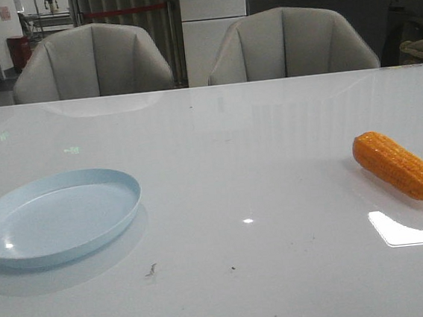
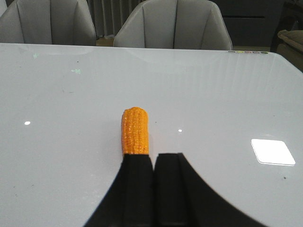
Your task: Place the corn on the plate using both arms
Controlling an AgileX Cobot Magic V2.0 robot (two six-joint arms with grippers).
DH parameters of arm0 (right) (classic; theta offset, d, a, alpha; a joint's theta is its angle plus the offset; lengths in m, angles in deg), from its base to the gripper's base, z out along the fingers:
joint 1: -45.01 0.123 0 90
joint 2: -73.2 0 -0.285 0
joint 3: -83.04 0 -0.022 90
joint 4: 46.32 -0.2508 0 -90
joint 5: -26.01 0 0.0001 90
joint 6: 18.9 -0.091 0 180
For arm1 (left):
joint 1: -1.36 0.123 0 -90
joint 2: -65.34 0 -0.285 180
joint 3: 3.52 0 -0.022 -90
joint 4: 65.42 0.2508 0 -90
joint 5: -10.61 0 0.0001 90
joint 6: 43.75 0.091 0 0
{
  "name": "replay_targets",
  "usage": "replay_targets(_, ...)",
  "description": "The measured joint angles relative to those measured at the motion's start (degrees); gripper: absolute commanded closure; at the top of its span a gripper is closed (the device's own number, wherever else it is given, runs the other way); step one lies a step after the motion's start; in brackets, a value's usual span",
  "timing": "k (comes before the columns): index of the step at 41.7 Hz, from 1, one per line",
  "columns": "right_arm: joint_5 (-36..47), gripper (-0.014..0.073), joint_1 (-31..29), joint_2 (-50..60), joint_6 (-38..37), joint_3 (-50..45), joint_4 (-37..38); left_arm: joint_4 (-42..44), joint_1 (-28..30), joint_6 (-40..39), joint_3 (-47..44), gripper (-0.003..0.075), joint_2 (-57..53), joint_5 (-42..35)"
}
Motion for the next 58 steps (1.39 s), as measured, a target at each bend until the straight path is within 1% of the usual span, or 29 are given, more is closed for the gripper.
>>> replay_targets(38, 0.0, 0.0526, 0.0, 0.0, 0.0, 0.0, 0.0, 0.0, 0.0, 0.0, 0.0, 0.0631, 0.0, -0.7)
replay_targets(45, 1.8, 0.0526, 0.0, 0.0, 0.0, 0.0, 0.0, 0.0, 0.0, 0.0, 0.0, 0.0631, 0.0, -6.0)
replay_targets(49, 5.6, 0.0526, 0.0, 0.0, 0.0, 0.0, 0.0, 0.0, 0.0, 0.0, 0.0, 0.0631, 0.0, -11.2)
replay_targets(52, 8.7, 0.0526, 0.0, 0.0, 0.0, 0.1, 0.0, 0.0, 0.0, 0.0, 0.0, 0.0631, 0.0, -13.7)
replay_targets(58, 9.2, 0.0526, 0.0, 0.0, 0.0, 4.7, 0.0, 0.1, 0.0, 0.0, 1.3, 0.0631, 0.0, -14.4)
